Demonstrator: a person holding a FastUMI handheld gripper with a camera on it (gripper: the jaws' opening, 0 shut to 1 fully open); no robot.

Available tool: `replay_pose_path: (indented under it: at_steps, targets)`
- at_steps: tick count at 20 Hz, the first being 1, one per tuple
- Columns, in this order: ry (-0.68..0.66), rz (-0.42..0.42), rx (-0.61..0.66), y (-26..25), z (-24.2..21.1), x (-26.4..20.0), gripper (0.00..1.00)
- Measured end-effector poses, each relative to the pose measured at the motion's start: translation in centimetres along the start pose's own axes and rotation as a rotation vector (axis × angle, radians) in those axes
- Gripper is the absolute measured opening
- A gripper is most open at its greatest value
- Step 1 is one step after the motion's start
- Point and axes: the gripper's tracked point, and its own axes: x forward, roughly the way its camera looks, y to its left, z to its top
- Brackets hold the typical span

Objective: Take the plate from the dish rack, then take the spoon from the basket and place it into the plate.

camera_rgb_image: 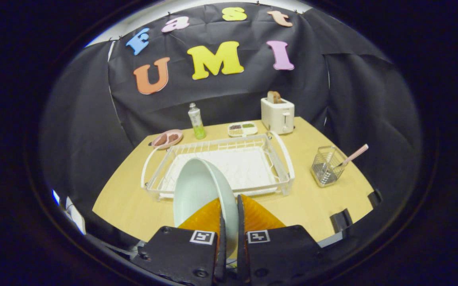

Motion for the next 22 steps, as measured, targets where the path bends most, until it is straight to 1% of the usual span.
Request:
replay_pose_path:
  at_steps: [3, 6, 10, 18, 19, 21, 22]
  targets:
    - [0.062, -0.010, -0.004, -0.4, -3.5, 1.9, 0.16]
    - [0.101, 0.035, 0.017, -0.5, -5.3, 3.4, 0.16]
    - [0.120, 0.056, 0.040, -2.2, -6.5, 4.6, 0.17]
    - [0.209, 0.167, 0.228, -3.6, -8.1, 9.3, 0.19]
    - [0.209, 0.177, 0.234, -3.8, -8.2, 9.8, 0.19]
    - [0.212, 0.178, 0.208, -4.2, -8.6, 10.2, 0.21]
    - [0.203, 0.179, 0.198, -4.2, -8.6, 10.0, 0.24]
